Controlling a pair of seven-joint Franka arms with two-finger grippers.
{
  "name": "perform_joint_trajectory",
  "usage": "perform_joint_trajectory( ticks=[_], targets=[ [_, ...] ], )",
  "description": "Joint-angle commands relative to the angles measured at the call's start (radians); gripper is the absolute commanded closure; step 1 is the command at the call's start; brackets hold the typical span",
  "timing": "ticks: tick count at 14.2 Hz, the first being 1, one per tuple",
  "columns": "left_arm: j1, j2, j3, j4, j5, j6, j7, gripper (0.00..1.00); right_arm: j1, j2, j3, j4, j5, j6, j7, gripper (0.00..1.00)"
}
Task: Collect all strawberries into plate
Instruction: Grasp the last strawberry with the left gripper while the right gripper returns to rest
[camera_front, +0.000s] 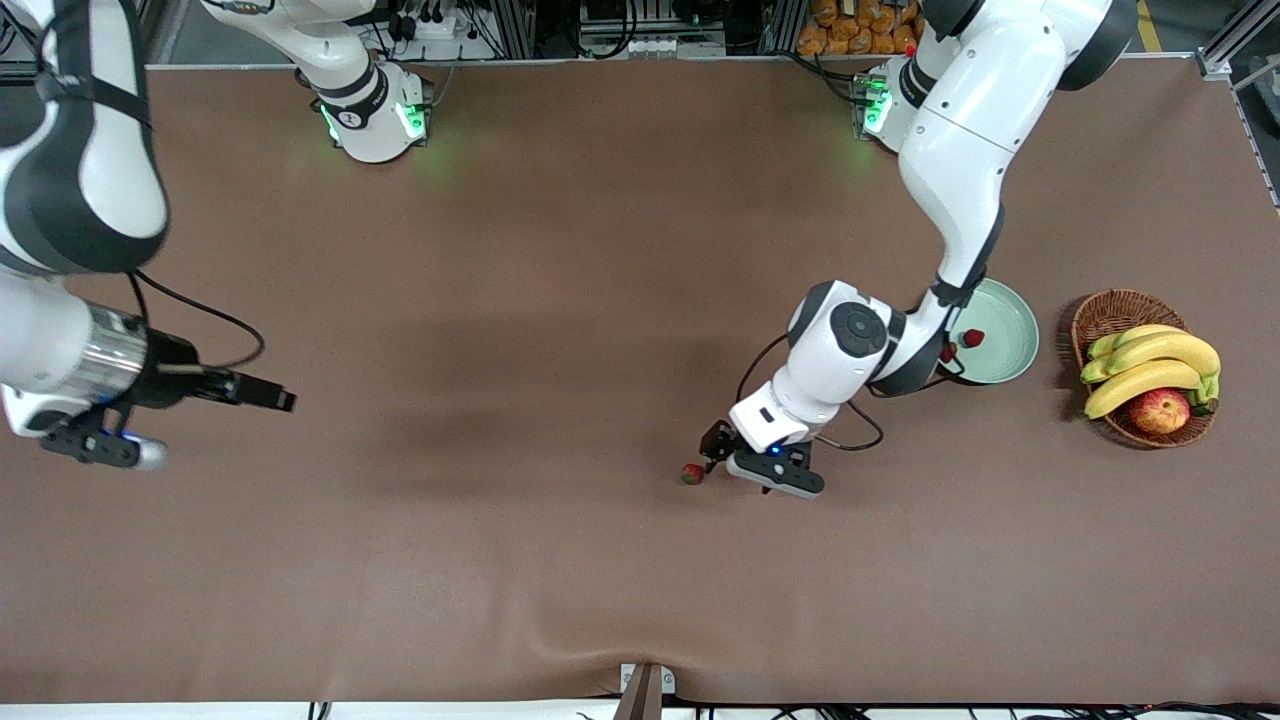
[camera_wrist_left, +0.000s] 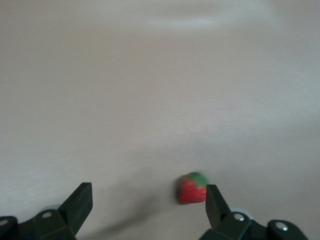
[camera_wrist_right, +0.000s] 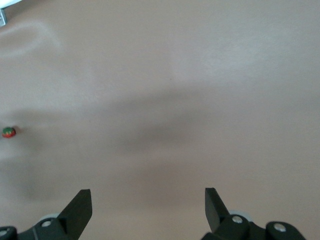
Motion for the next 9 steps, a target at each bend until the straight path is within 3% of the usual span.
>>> perform_joint_trajectory(
  ticks=[1, 4, 6, 8, 9],
  targets=[
    [-0.036, 0.07, 0.014, 0.052, 0.023, 0.095, -0.016, 0.0, -0.057, -0.167, 0.035, -0.155, -0.084, 0.011, -0.121, 0.0],
    [-0.083, 0.101, 0.057, 0.058, 0.023, 0.147, -0.007, 0.0, -0.062, -0.243, 0.047, -0.157, -0.222, -0.059, -0.161, 0.0],
    [-0.111, 0.11, 0.066, 0.062, 0.023, 0.153, -0.006, 0.03, -0.109, -0.278, 0.093, -0.151, -0.236, -0.12, -0.166, 0.0],
    [-0.145, 0.125, 0.098, 0.085, 0.023, 0.16, -0.006, 0.12, -0.166, -0.301, 0.157, -0.13, -0.236, -0.199, -0.164, 0.0],
    [-0.155, 0.13, 0.112, 0.087, 0.023, 0.162, -0.007, 0.18, -0.166, -0.319, 0.16, -0.121, -0.236, -0.231, -0.164, 0.0]
  ],
)
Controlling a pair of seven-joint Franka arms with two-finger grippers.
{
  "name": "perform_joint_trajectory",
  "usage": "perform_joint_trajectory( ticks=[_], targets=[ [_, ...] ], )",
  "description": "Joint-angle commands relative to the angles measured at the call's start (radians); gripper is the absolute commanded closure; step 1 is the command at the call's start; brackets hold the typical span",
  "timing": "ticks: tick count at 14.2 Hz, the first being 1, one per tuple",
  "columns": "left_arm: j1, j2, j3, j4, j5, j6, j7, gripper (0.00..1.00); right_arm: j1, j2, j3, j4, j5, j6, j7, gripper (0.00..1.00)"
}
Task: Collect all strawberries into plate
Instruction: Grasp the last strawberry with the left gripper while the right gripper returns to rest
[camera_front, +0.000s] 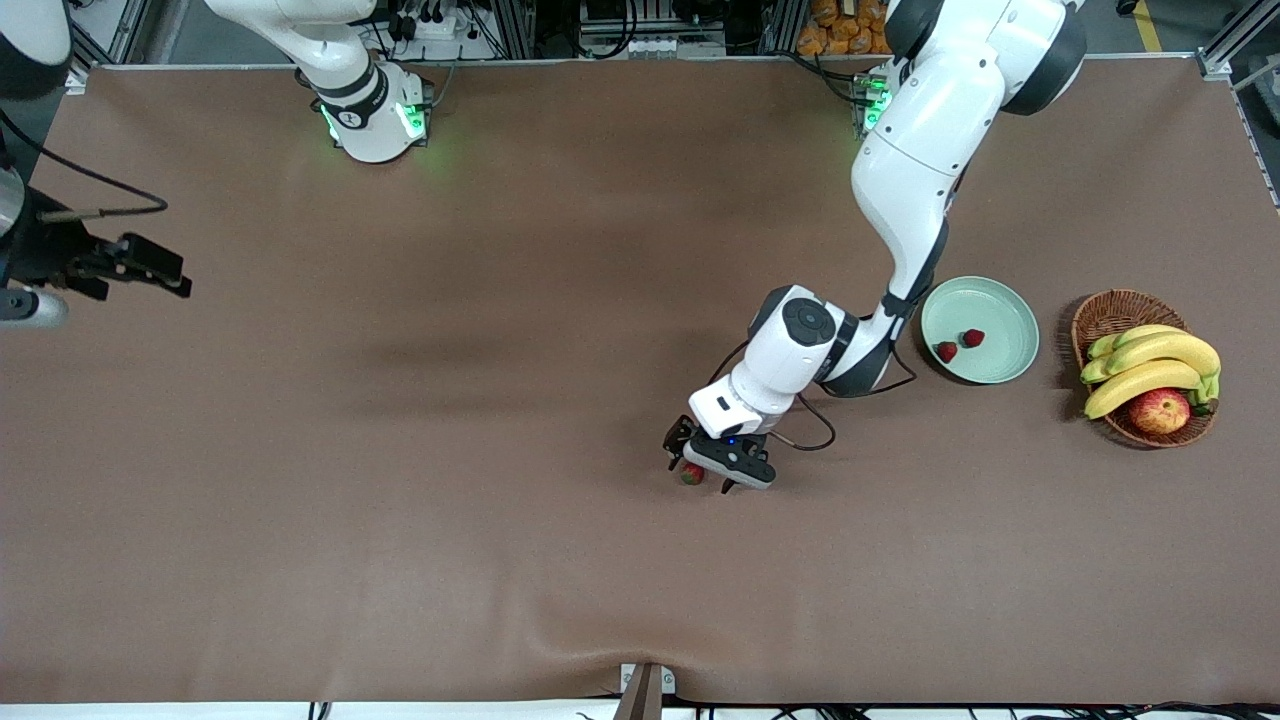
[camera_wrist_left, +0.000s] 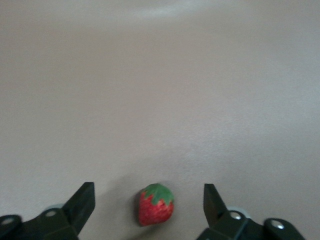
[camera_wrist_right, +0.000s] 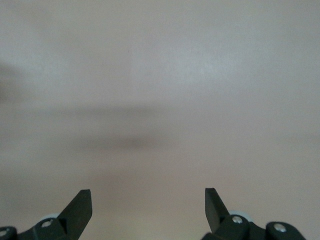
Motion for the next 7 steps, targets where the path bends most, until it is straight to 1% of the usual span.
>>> perform_joint_trajectory(
  ticks=[1, 3, 4, 6, 7],
  targets=[
    [-0.044, 0.03, 0.043, 0.044, 0.023, 0.02, -0.01, 0.19, -0.05, -0.057, 0.053, -0.001, -0.022, -0.063, -0.015, 0.0],
    [-0.047, 0.038, 0.046, 0.044, 0.024, 0.026, -0.009, 0.22, -0.067, -0.066, 0.054, 0.006, -0.008, -0.089, -0.013, 0.0],
    [-0.047, 0.042, 0.056, 0.042, 0.024, 0.028, -0.005, 0.25, -0.073, -0.066, 0.056, 0.008, -0.007, -0.09, -0.007, 0.0],
    [-0.049, 0.046, 0.059, 0.042, 0.024, 0.029, -0.001, 0.35, -0.069, -0.065, 0.053, 0.019, -0.007, -0.094, 0.002, 0.0],
    [-0.053, 0.052, 0.06, 0.044, 0.024, 0.029, -0.004, 0.36, -0.064, -0.065, 0.053, 0.034, -0.007, -0.112, 0.014, 0.0]
  ],
)
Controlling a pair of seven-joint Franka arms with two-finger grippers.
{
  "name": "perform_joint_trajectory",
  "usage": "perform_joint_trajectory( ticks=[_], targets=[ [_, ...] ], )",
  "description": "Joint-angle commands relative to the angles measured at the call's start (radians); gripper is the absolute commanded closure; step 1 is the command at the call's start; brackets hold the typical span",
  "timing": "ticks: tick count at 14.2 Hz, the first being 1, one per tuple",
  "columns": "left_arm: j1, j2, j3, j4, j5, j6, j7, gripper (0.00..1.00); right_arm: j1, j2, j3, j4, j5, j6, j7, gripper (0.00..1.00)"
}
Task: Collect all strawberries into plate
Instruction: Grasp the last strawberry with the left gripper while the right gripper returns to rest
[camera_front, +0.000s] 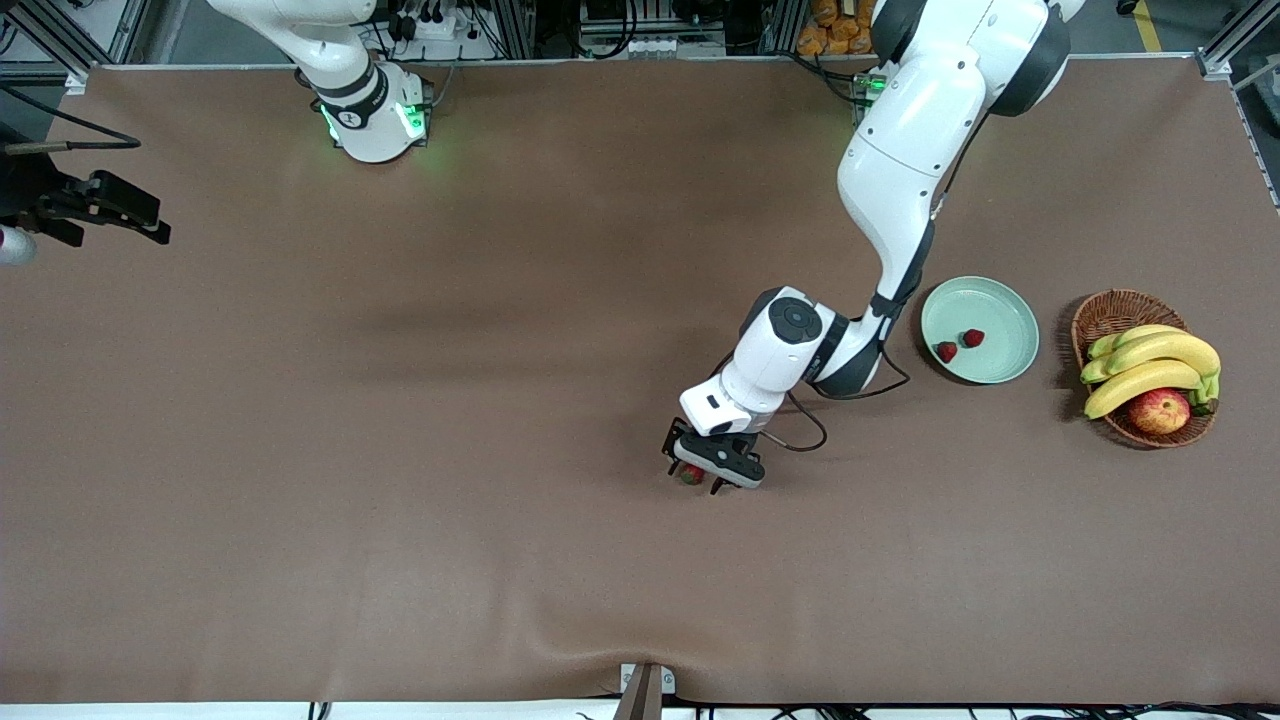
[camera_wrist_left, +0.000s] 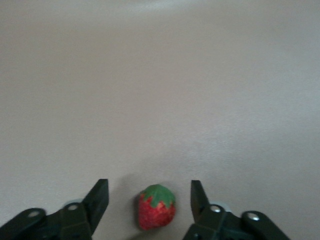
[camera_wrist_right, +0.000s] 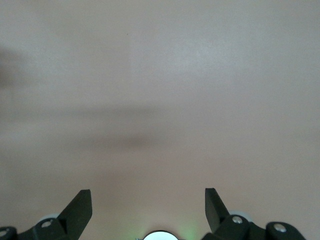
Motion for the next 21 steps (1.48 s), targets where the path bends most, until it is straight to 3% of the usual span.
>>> perform_joint_trajectory(
  ticks=[1, 5, 8, 11, 14, 15, 19, 21],
  targets=[
    [-0.014, 0.032, 0.016, 0.034, 0.024, 0.016, -0.007, 0.36, -0.02, 0.001, 0.026, 0.044, -0.004, -0.047, 0.032, 0.0],
    [-0.022, 0.035, 0.016, 0.04, 0.024, 0.016, -0.01, 0.39, 0.02, 0.002, 0.01, 0.06, -0.007, -0.053, 0.049, 0.0],
    [-0.022, 0.035, 0.016, 0.04, 0.024, 0.016, -0.01, 0.55, 0.043, 0.002, -0.022, 0.066, -0.005, -0.059, 0.049, 0.0],
    [-0.022, 0.036, 0.017, 0.04, 0.024, 0.016, -0.01, 0.61, 0.045, 0.002, -0.033, 0.066, -0.005, -0.061, 0.047, 0.0],
    [-0.022, 0.035, 0.019, 0.04, 0.024, 0.016, -0.01, 0.94, 0.039, 0.004, -0.034, 0.066, -0.005, -0.059, 0.049, 0.0],
    [-0.02, 0.03, 0.017, 0.04, 0.024, 0.016, -0.01, 1.0, 0.039, 0.004, -0.036, 0.066, -0.004, -0.058, 0.047, 0.0],
    [0.01, -0.011, 0.019, 0.023, 0.027, 0.003, -0.007, 1.0, 0.04, 0.005, -0.031, 0.065, -0.005, -0.045, 0.046, 0.0],
    [0.036, -0.06, 0.017, 0.001, 0.034, -0.066, -0.001, 1.0, 0.037, 0.007, -0.031, 0.057, -0.005, -0.027, 0.044, 0.0]
  ],
)
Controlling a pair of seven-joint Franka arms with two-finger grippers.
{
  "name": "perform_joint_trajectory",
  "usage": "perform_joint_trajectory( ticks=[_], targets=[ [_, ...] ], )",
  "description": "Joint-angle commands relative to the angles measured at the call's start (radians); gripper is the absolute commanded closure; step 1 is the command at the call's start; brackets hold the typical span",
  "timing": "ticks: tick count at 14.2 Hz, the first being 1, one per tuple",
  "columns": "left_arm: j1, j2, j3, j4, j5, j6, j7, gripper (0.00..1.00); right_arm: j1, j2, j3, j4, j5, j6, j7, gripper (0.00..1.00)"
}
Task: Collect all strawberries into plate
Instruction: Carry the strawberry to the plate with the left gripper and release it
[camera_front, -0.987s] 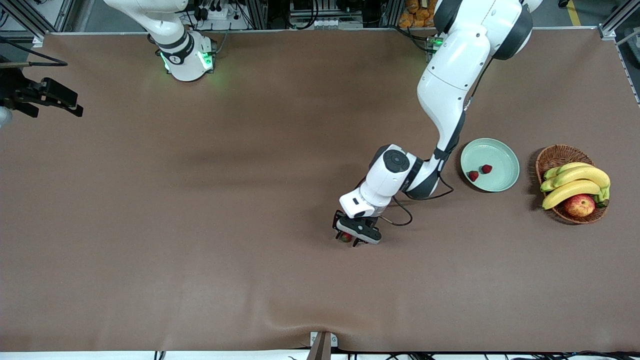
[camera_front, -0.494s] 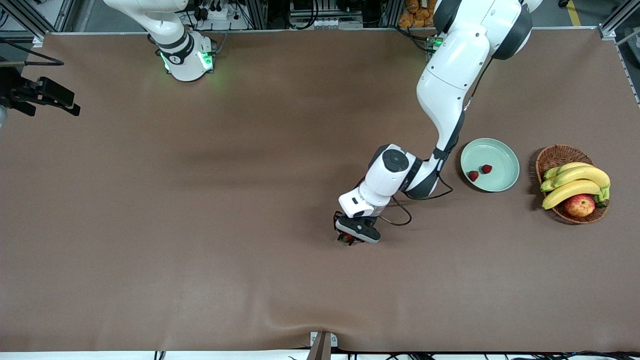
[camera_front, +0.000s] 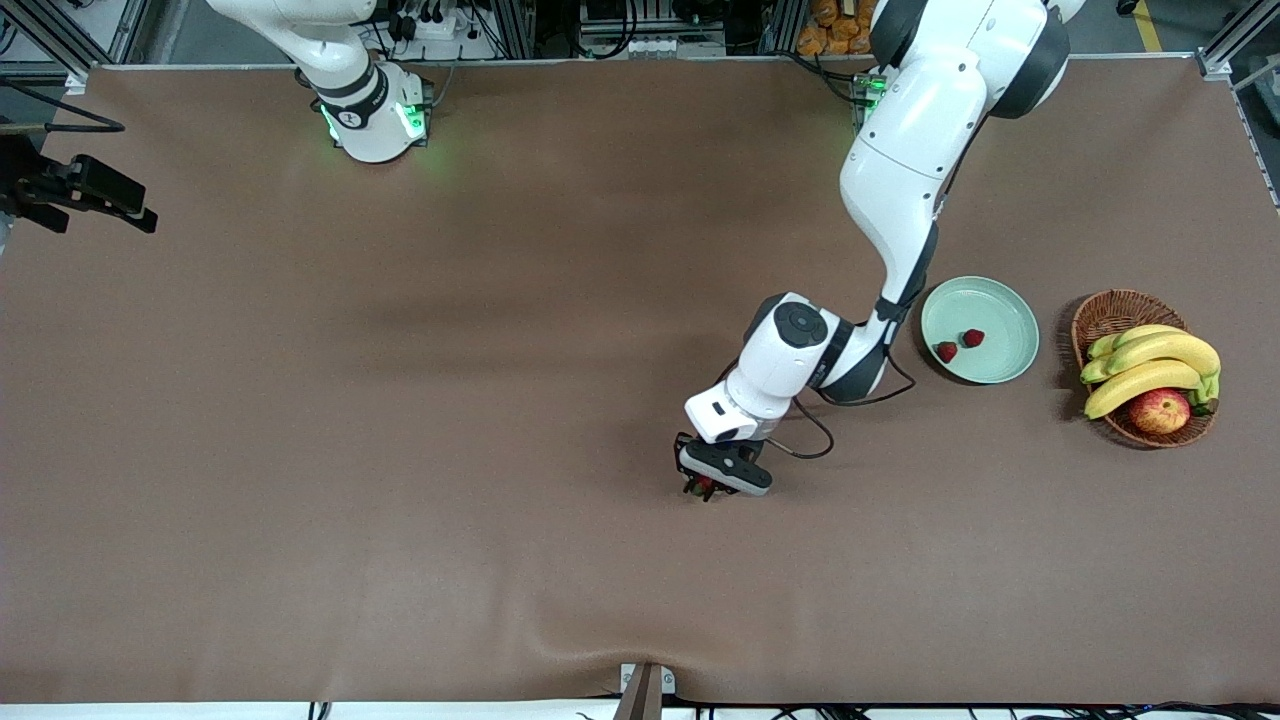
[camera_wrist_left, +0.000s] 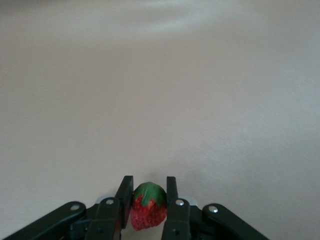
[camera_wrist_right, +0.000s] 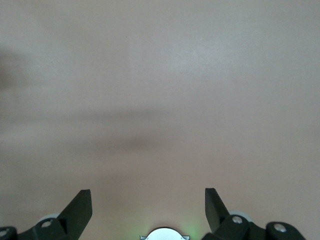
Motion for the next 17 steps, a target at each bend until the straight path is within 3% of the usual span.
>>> perform_joint_trajectory(
  ticks=[1, 6, 11, 15, 17],
  targets=[
    [0.032, -0.085, 0.0, -0.04, 0.035, -0.102, 0.001, 1.0, 0.012, 0.007, -0.007, 0.006, -0.007, 0.017, 0.014, 0.0],
    [0.086, -0.222, 0.0, -0.157, 0.035, -0.233, 0.047, 1.0, 0.012, 0.007, -0.007, -0.012, -0.007, 0.043, 0.014, 0.0],
    [0.172, -0.406, -0.002, -0.373, 0.035, -0.277, 0.187, 1.0, 0.012, 0.007, -0.007, -0.012, -0.015, 0.051, 0.012, 0.0],
    [0.277, -0.539, -0.009, -0.459, 0.035, -0.519, 0.262, 1.0, 0.005, 0.011, -0.007, -0.008, -0.024, 0.049, 0.008, 0.0],
    [0.313, -0.597, -0.008, -0.527, 0.033, -0.558, 0.306, 1.0, -0.008, 0.015, -0.007, -0.003, -0.024, 0.054, 0.011, 0.0]
  ],
)
